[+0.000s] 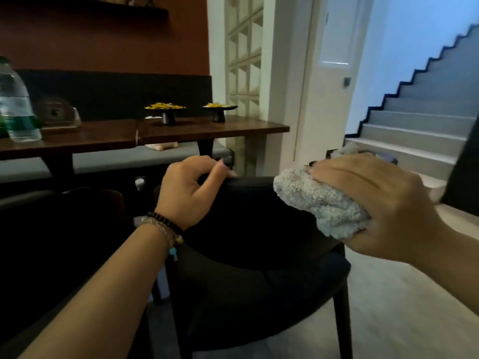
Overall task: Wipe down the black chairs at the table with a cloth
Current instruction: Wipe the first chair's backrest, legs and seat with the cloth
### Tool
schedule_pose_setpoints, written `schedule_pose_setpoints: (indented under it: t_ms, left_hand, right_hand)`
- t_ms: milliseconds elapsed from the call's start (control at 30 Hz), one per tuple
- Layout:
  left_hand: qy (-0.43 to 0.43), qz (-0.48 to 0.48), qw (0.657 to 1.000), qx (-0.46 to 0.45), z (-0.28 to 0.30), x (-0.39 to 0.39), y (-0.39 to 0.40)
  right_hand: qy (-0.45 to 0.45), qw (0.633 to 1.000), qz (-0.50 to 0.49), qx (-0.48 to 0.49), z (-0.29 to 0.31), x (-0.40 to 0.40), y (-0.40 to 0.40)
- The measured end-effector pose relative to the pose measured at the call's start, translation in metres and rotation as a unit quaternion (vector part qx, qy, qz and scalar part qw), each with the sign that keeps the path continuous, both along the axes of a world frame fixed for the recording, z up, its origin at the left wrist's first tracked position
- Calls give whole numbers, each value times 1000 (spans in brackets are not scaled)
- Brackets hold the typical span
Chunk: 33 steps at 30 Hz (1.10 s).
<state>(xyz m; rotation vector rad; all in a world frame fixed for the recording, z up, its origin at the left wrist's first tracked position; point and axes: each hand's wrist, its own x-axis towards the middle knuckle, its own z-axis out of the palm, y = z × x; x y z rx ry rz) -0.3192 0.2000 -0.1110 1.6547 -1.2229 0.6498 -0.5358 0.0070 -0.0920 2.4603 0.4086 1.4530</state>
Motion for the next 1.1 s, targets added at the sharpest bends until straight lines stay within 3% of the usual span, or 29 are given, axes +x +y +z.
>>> schedule_pose_setpoints:
  t_ms: [167,533,867,967,1100]
  left_hand:
    - [-31,120,992,0,-11,17,-11]
    - [-6,114,992,-58,-16,5,-20]
    - [-23,134,985,-105,-18,3,-23]
    - [-15,134,985,-106,-18,4,-22]
    - [-5,117,989,-90,-18,0,-21]
  right_hand:
    - [-21,999,-24,20,-20,3,8]
    - [-67,995,-68,-21,-37,39,34]
    - [-146,987,7,-65,-70,58,17]
    - [-107,988,40,-108,-83,57,9]
    - [54,967,44,-247,-118,45,-4]
